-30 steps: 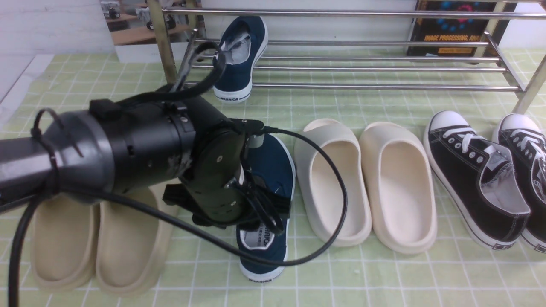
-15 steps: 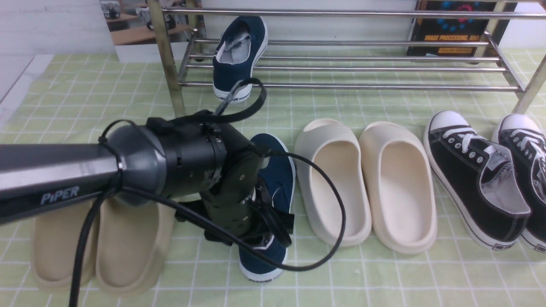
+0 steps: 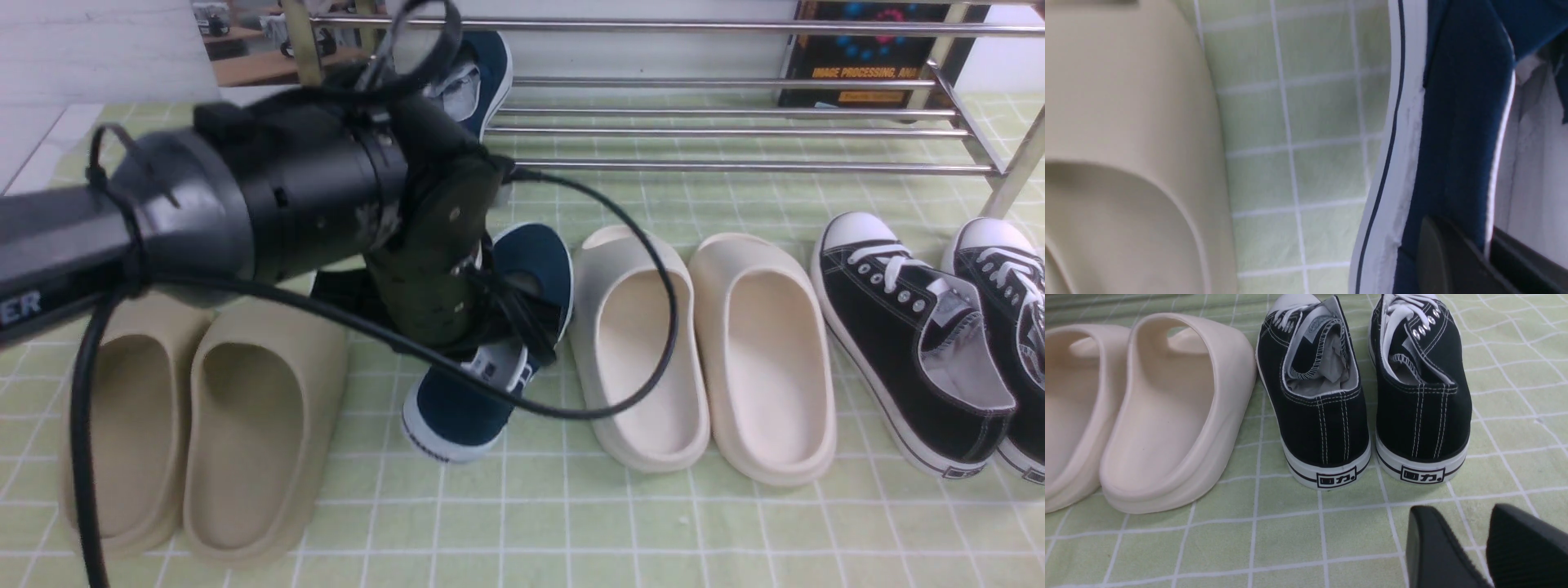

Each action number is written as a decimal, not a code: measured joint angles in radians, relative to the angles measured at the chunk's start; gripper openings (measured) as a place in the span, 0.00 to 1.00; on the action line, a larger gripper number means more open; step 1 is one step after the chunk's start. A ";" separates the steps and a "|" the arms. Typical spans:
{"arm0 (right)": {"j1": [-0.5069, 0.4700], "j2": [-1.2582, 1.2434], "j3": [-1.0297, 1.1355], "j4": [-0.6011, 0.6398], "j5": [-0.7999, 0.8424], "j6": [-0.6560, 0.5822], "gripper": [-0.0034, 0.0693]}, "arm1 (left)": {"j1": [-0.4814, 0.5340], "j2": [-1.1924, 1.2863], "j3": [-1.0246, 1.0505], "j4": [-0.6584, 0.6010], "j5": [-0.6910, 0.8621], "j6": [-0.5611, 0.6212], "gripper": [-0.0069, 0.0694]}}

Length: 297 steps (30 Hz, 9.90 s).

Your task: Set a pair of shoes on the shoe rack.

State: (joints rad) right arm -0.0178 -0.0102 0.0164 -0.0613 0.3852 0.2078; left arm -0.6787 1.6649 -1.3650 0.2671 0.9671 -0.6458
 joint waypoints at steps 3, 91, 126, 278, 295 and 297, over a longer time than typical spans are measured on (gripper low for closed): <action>0.000 0.000 0.000 0.000 0.000 0.000 0.38 | 0.000 -0.011 -0.081 0.000 0.007 0.009 0.09; 0.000 0.000 0.000 0.000 0.000 0.000 0.38 | 0.204 0.607 -0.780 0.001 -0.349 -0.088 0.36; 0.000 0.000 0.000 0.000 0.000 0.000 0.38 | 0.192 0.475 -0.913 -0.267 0.211 0.440 0.12; 0.000 0.000 0.000 0.000 0.000 0.000 0.38 | 0.692 -1.676 1.395 -0.279 -0.598 0.545 0.07; 0.000 0.000 0.000 0.000 0.000 0.000 0.38 | 0.692 -1.676 1.395 -0.298 -0.598 0.584 0.07; 0.000 0.000 0.000 0.000 0.000 0.000 0.38 | 0.692 -1.676 1.395 -0.298 -0.595 0.584 0.07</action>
State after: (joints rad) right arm -0.0178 -0.0102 0.0164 -0.0613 0.3852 0.2078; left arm 0.0131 -0.0109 0.0299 -0.0310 0.3719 -0.0620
